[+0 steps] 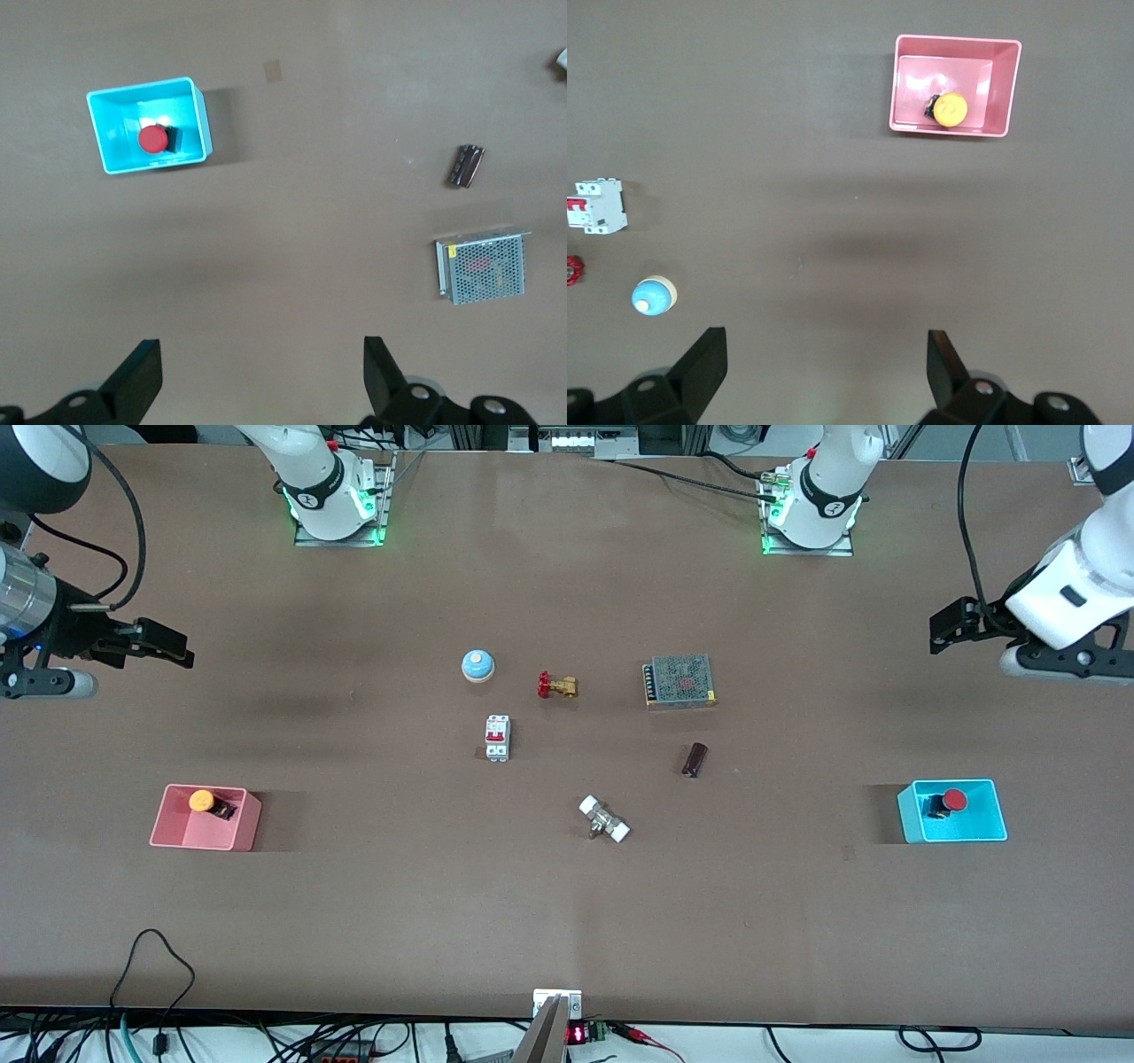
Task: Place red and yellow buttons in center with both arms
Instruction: 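Lower the right gripper into the pink box while the left gripper reaches the cyan box, then grasp the yellow button with the right gripper while the left gripper grasps the red button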
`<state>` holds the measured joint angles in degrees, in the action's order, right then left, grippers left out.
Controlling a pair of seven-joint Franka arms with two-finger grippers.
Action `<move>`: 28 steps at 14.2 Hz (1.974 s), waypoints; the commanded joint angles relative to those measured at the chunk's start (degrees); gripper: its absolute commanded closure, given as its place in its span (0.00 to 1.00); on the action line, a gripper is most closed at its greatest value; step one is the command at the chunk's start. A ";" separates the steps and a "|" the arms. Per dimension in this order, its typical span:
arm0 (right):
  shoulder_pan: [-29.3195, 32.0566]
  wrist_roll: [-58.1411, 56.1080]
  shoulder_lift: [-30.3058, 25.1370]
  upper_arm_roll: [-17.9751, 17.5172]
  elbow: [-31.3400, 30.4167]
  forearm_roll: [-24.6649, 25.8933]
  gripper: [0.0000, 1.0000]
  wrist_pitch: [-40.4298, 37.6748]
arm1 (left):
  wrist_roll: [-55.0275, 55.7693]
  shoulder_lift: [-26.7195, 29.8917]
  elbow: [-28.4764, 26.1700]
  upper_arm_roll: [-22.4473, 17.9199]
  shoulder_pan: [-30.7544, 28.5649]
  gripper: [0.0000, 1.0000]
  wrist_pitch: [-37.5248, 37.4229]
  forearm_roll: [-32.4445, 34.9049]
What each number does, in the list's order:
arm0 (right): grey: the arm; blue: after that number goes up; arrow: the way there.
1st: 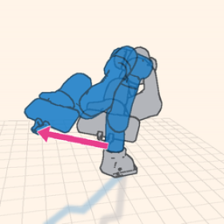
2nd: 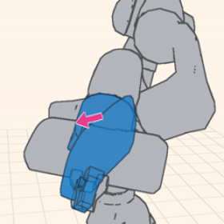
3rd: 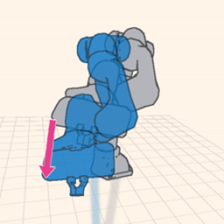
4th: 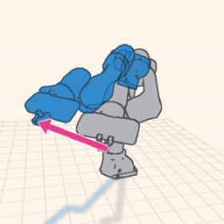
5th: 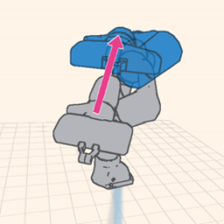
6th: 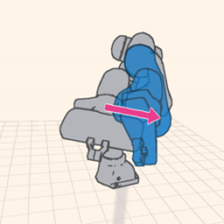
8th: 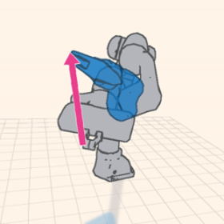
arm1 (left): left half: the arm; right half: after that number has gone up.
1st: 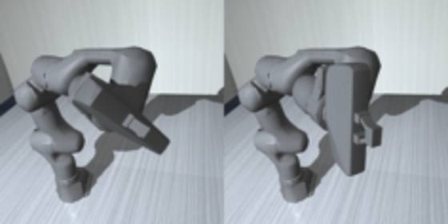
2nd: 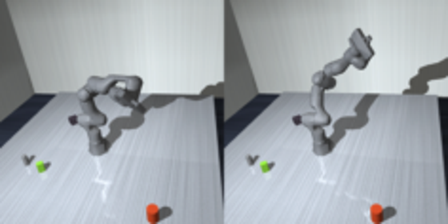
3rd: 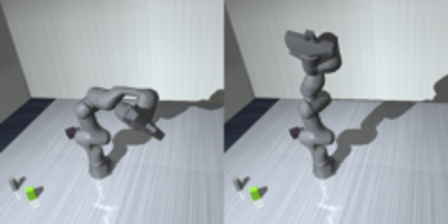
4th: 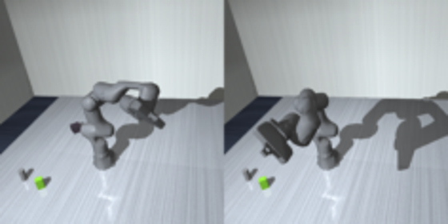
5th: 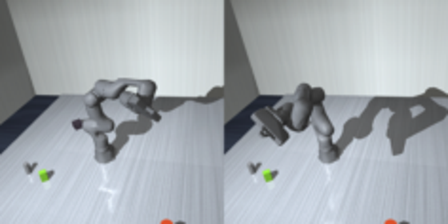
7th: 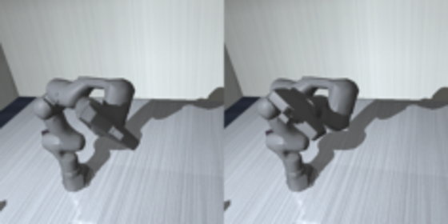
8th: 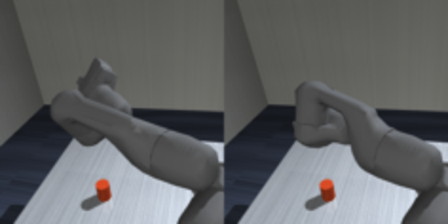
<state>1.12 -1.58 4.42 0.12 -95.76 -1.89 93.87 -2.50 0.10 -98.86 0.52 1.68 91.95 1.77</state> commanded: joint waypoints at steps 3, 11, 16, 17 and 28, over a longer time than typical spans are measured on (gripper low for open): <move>1.96 -2.64 7.07 -0.03 1.80 4.96 0.00 6.22 | -0.75 -11.49 10.50 -1.22 -4.56 0.00 -1.95 -0.01; 5.82 -3.16 20.26 -0.03 1.63 5.23 0.00 25.38 | -6.72 -26.97 13.26 -1.22 -11.61 0.00 13.22 0.87; 6.70 -4.92 25.45 -0.03 1.28 4.97 0.00 33.30 | -12.44 -34.46 11.51 -1.22 -14.07 0.00 27.65 0.78; 6.79 -4.92 26.33 -0.03 1.19 4.97 0.00 35.31 | -12.44 -34.55 9.76 -1.22 -14.51 0.00 29.85 0.78; 7.58 -5.45 31.08 -0.03 1.10 5.23 0.00 38.67 | -11.83 -35.60 -0.28 -1.22 -14.69 0.04 40.24 0.08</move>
<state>8.21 -5.71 34.41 0.43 -95.43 3.27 132.25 -13.91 -35.86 -97.47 -0.84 -12.80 130.92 2.03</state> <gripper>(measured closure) 0.000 0.009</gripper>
